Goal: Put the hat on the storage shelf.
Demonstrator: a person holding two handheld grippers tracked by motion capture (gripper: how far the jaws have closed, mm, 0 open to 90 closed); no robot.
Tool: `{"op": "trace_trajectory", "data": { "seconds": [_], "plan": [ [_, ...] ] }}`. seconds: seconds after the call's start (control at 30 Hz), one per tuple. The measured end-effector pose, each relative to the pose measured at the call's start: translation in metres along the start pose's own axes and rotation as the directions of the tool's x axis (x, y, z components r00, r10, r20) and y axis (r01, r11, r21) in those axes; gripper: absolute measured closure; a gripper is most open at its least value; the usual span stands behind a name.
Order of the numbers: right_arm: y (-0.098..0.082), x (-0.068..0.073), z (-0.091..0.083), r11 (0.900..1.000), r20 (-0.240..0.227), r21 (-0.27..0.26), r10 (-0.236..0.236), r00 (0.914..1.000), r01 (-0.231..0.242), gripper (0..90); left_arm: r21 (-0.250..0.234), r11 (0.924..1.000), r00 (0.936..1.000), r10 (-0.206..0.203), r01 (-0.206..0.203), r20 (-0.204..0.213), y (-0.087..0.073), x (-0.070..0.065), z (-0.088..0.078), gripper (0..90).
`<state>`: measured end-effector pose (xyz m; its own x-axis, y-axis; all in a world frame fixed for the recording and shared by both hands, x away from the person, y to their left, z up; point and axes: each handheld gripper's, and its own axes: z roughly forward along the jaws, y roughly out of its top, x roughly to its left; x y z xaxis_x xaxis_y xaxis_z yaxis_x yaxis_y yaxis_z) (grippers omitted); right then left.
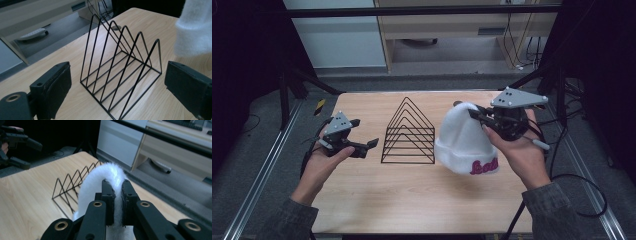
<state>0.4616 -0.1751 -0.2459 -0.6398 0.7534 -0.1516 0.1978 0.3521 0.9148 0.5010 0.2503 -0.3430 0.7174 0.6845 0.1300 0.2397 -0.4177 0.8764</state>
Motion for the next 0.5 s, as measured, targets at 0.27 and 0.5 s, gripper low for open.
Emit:
{"op": "trace_trajectory", "data": {
  "seconds": [0.27,0.5],
  "plan": [
    [0.033,-0.005,0.005,0.999,0.034,-0.052,-0.005,0.9994,0.007,83.7,0.024,0.9996,0.9985,0.01,-0.012,0.054,0.025,-0.007,0.003,7.0],
    [0.053,-0.009,0.014,0.991,0.037,-0.13,0.035,0.9987,-0.03,83.7,-0.004,0.9997,0.997,0.026,-0.025,0.073,0.045,-0.015,0.007,7.0]
  ]
}}
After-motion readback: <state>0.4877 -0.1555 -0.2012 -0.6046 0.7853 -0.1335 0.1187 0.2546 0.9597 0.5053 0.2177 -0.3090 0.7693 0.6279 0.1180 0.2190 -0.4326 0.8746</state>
